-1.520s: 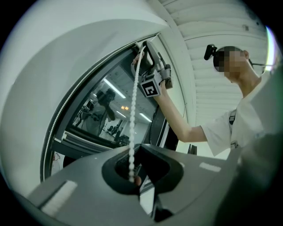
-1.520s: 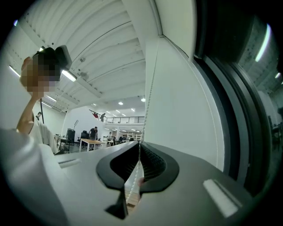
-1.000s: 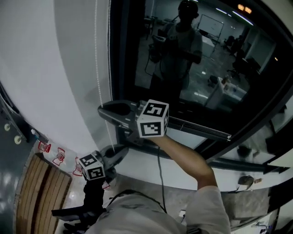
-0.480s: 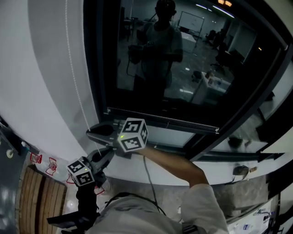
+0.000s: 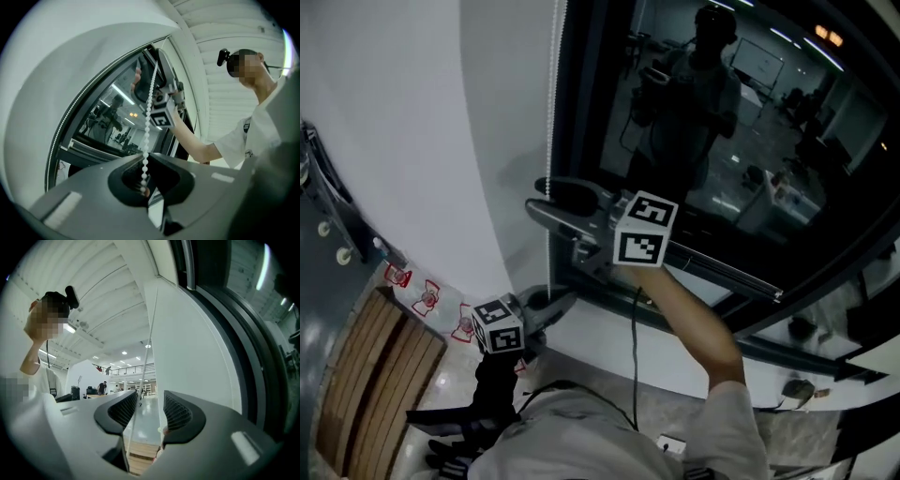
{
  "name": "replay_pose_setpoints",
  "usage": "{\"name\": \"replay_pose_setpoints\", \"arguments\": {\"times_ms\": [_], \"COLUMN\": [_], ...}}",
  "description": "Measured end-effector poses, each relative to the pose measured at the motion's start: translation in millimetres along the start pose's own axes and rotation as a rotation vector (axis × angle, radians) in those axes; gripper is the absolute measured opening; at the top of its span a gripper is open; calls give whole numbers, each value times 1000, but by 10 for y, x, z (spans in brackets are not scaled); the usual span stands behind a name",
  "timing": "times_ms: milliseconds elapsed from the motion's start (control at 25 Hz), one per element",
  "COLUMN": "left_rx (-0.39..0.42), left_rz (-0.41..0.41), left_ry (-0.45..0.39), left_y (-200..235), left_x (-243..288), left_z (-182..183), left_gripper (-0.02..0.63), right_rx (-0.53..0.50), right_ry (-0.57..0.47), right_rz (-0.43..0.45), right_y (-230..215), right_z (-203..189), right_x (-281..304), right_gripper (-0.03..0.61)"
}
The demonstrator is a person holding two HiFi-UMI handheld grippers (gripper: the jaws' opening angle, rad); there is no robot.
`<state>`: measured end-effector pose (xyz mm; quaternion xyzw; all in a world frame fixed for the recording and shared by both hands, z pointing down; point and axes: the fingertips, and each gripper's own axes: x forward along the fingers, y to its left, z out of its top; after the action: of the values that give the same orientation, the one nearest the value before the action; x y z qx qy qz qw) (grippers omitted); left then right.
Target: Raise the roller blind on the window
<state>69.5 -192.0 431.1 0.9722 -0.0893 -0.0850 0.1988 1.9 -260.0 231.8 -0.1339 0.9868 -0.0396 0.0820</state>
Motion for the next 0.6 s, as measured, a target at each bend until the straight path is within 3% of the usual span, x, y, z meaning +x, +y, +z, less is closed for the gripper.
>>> {"name": "replay_pose_setpoints", "arguments": {"times_ms": [320,600], "left_rx": [-1,4], "left_rz": [20,36], "left_ry": [-15,-20], "left_y": [34,62], "left_x": [-46,-87], "left_z": [15,13], "left_gripper": [-2,-2], "right_rx": [-164,-229], "right_ry": [-111,-181], "right_rz": [26,29], "right_y": [-38,-7], "right_z": [1335,1967], "right_x": [205,292], "right_gripper": [141,110]}}
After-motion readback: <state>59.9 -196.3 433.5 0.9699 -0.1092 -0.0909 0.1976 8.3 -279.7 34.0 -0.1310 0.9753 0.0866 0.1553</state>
